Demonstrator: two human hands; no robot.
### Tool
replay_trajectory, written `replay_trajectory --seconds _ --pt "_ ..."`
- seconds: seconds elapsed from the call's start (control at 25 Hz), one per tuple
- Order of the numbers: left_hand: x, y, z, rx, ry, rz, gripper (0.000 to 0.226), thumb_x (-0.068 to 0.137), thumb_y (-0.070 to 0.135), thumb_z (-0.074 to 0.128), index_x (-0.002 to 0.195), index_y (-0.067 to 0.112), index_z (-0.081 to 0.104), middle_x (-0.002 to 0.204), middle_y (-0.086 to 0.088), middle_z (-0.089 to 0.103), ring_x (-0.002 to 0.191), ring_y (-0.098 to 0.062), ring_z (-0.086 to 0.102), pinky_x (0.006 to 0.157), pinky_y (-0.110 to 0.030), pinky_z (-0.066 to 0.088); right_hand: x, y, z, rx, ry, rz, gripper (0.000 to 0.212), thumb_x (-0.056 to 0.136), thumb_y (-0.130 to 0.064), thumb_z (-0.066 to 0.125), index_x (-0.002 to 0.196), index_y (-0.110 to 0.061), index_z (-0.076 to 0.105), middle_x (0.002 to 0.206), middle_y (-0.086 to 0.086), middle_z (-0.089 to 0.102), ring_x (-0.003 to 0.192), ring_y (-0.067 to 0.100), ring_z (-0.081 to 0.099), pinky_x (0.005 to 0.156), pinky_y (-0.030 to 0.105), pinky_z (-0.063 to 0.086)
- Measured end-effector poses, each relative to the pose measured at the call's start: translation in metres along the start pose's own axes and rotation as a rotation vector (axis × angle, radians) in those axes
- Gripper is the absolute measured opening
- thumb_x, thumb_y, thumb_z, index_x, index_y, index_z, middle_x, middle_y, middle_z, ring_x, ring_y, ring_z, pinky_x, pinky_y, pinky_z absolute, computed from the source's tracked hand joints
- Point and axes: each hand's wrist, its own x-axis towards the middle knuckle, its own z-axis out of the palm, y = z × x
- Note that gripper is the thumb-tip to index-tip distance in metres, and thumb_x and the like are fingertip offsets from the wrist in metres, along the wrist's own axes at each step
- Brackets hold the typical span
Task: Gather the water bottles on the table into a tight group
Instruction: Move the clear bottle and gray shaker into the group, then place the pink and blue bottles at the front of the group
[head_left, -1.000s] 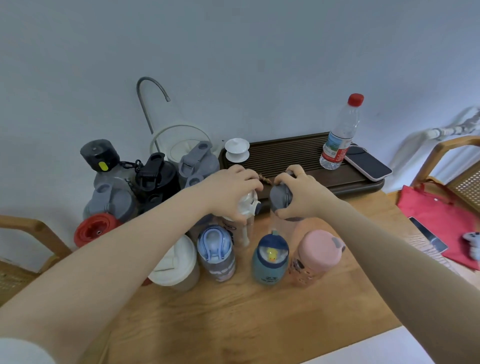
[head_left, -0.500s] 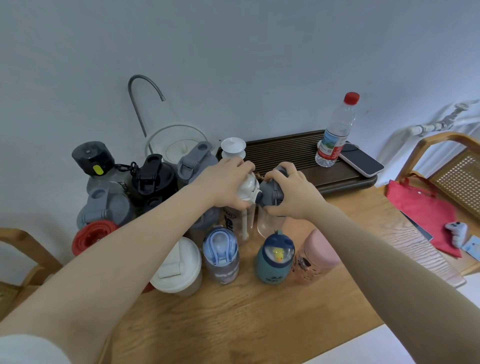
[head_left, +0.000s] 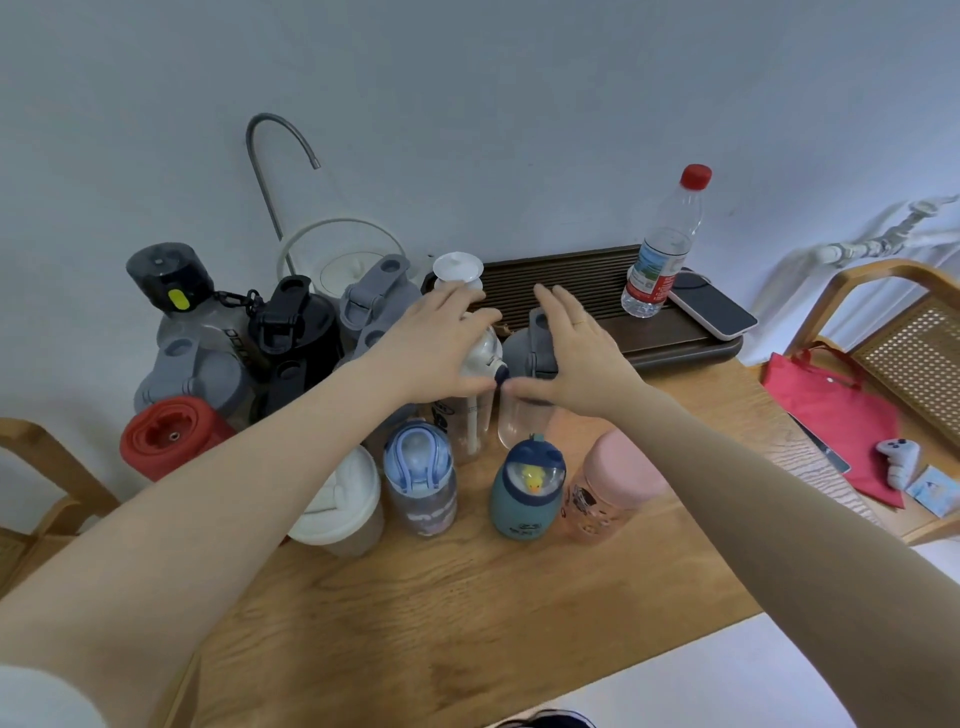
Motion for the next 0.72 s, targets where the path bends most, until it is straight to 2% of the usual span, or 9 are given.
replay_trajectory --seconds 0.08,0.16,0.2,0.24,0.32,0.4,0.48,0.64,0.72 --pt "-0.009 0.018 0.0 -0.011 0.3 0.114 0.043 0.082 0.033 0.053 0.117 0.008 0.054 0.126 -0.017 0.054 0.12 -0.025 0.038 0.093 -0.045 0.043 -0.022 0.006 -0.02 0.152 0.131 -0.055 0.085 0.079 -0.047 0.063 0.144 -0.014 0.019 0.153 0.009 0.024 0.138 0.022 0.027 0.111 0.041 0.028" --pt "-0.02 0.046 0.004 -0.044 0.494 0.136 0.032 0.081 0.026 0.046 0.102 0.006 0.06 0.103 -0.015 0.063 0.096 -0.027 0.054 0.071 -0.036 0.049 -0.053 0.022 -0.039 0.142 0.113 -0.127 0.063 0.082 -0.039 0.061 0.135 -0.016 0.037 0.138 0.003 0.044 0.119 0.013 0.045 0.101 0.036 0.042" --pt "-0.026 0.061 0.011 -0.081 0.463 0.11 0.03 0.082 0.028 0.046 0.101 0.007 0.059 0.099 -0.012 0.063 0.088 -0.027 0.058 0.063 -0.032 0.047 -0.069 0.03 -0.044 0.062 0.003 -0.156 0.058 0.081 -0.04 0.062 0.131 -0.02 0.041 0.133 -0.001 0.046 0.113 0.012 0.049 0.095 0.033 0.045" --pt "-0.029 0.075 0.021 -0.098 0.337 0.053 0.032 0.083 0.032 0.048 0.104 0.01 0.057 0.102 -0.009 0.061 0.088 -0.026 0.059 0.06 -0.031 0.045 -0.084 0.038 -0.043 -0.03 -0.137 -0.169 0.06 0.08 -0.043 0.063 0.131 -0.023 0.041 0.134 -0.004 0.044 0.112 0.012 0.049 0.092 0.031 0.045" --pt "-0.033 0.097 0.048 -0.058 -0.052 -0.117 0.048 0.08 0.044 0.057 0.117 0.015 0.048 0.116 -0.004 0.052 0.101 -0.024 0.054 0.069 -0.034 0.047 -0.1 0.054 -0.032 -0.148 -0.356 -0.173 0.077 0.074 -0.051 0.067 0.137 -0.029 0.03 0.144 -0.009 0.032 0.122 0.015 0.043 0.092 0.033 0.044" --pt "-0.036 0.108 0.068 -0.053 -0.273 -0.246 0.073 0.073 0.047 0.067 0.131 0.019 0.034 0.13 -0.003 0.042 0.113 -0.025 0.048 0.081 -0.039 0.049 -0.103 0.064 -0.018 -0.205 -0.396 -0.21 0.09 0.07 -0.052 0.07 0.141 -0.031 0.02 0.149 -0.009 0.023 0.128 0.019 0.036 0.094 0.038 0.045" --pt "-0.036 0.115 0.082 -0.091 -0.294 -0.33 0.086 0.07 0.042 0.072 0.138 0.022 0.023 0.137 -0.004 0.034 0.117 -0.028 0.046 0.082 -0.042 0.05 -0.101 0.068 -0.008 -0.268 -0.368 -0.258 0.092 0.071 -0.047 0.071 0.142 -0.03 0.017 0.148 -0.003 0.022 0.127 0.026 0.038 0.091 0.041 0.047" --pt "-0.039 0.122 0.086 -0.136 -0.205 -0.431 0.072 0.072 0.033 0.071 0.131 0.022 0.032 0.124 -0.004 0.044 0.109 -0.031 0.052 0.078 -0.042 0.05 -0.096 0.073 -0.001 -0.292 -0.311 -0.271 0.085 0.073 -0.045 0.07 0.139 -0.028 0.021 0.138 0.004 0.033 0.119 0.03 0.044 0.084 0.041 0.048" --pt "-0.058 0.127 0.085 -0.158 -0.212 -0.435 0.072 0.071 0.033 0.071 0.132 0.024 0.033 0.128 0.0 0.045 0.11 -0.027 0.051 0.08 -0.039 0.049 -0.091 0.076 0.001 -0.241 -0.265 -0.24 0.083 0.073 -0.045 0.07 0.139 -0.028 0.022 0.137 0.004 0.034 0.118 0.032 0.045 0.085 0.043 0.049"
